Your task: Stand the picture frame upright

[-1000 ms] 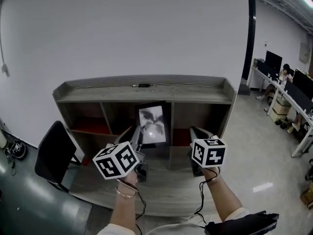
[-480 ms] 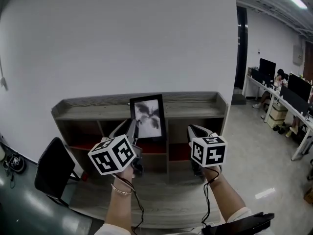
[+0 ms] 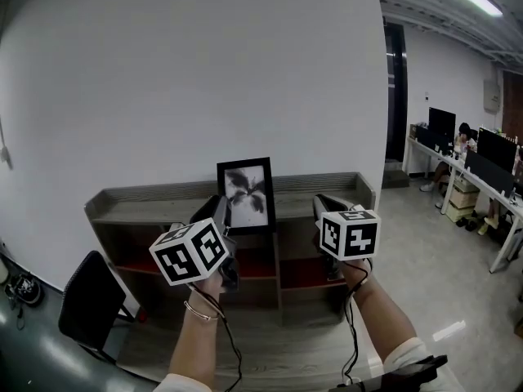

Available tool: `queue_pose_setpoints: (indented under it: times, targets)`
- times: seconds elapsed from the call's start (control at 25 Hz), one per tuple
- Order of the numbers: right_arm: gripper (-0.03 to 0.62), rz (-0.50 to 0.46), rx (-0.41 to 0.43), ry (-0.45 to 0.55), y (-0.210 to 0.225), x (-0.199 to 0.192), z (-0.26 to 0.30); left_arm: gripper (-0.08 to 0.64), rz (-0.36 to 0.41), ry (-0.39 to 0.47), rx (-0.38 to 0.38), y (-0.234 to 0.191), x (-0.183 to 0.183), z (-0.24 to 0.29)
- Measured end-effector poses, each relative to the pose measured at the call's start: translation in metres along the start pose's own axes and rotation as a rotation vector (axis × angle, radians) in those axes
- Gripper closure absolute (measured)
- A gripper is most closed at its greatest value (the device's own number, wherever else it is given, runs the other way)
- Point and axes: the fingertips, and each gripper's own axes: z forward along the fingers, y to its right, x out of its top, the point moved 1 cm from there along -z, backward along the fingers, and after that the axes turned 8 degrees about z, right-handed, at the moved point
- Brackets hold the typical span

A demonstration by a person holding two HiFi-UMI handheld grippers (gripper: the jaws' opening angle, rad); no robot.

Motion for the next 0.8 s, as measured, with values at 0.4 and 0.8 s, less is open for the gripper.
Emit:
queue_pose_setpoints:
  times: [0.4,0.8]
  targets:
    - [0.561,-0.022,-0.008,0.009,0.017,0.035,0.026,0.489,0.026,0.026,-0.005,0.007,0.025,0.049]
    - [0.560,-0.018,0.007,-0.014,0.025,0.044,0.052,0.489,0.040,0.000,-0.005,0.005,0.016,0.095]
